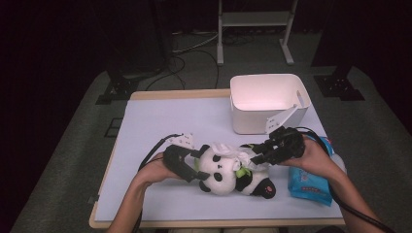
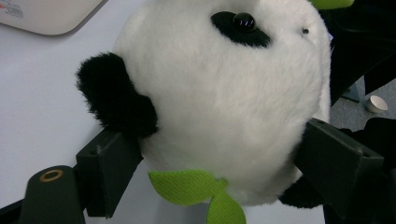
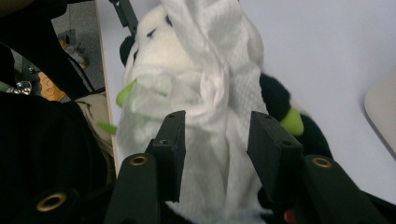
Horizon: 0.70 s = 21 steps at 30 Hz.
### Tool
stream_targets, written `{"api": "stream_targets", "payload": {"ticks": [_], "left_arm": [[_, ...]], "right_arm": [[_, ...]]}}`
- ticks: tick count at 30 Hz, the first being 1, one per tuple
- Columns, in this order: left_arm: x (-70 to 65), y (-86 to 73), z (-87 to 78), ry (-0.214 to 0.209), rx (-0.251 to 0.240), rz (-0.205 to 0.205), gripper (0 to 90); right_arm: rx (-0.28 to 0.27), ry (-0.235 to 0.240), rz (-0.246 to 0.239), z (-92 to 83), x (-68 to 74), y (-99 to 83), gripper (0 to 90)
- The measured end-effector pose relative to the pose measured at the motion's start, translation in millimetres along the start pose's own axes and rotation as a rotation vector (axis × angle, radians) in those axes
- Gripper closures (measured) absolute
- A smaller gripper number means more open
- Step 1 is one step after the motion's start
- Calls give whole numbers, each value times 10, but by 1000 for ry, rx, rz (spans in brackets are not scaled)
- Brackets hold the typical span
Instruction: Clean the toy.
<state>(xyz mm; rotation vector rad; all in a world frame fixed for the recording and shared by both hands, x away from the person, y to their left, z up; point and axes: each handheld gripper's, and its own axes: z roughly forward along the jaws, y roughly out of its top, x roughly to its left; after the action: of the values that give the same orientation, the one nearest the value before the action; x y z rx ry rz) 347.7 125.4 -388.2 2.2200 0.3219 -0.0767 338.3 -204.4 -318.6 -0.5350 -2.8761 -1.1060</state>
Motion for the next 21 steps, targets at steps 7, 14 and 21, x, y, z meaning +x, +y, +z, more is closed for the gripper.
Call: {"api": "stream_targets", "payload": {"ticks": [7,14,21], "left_arm": [[-9,12,0,0,-3,3,161],[-40,37,-1,4,-5,10,162],[-49,52,-8,2,-13,17,162]], "right_arm": [[9,10,39,45,1,-182,551],[-29,34,79,150,-46,-88,652],[-52,57,79,172,-58,37,648]]}}
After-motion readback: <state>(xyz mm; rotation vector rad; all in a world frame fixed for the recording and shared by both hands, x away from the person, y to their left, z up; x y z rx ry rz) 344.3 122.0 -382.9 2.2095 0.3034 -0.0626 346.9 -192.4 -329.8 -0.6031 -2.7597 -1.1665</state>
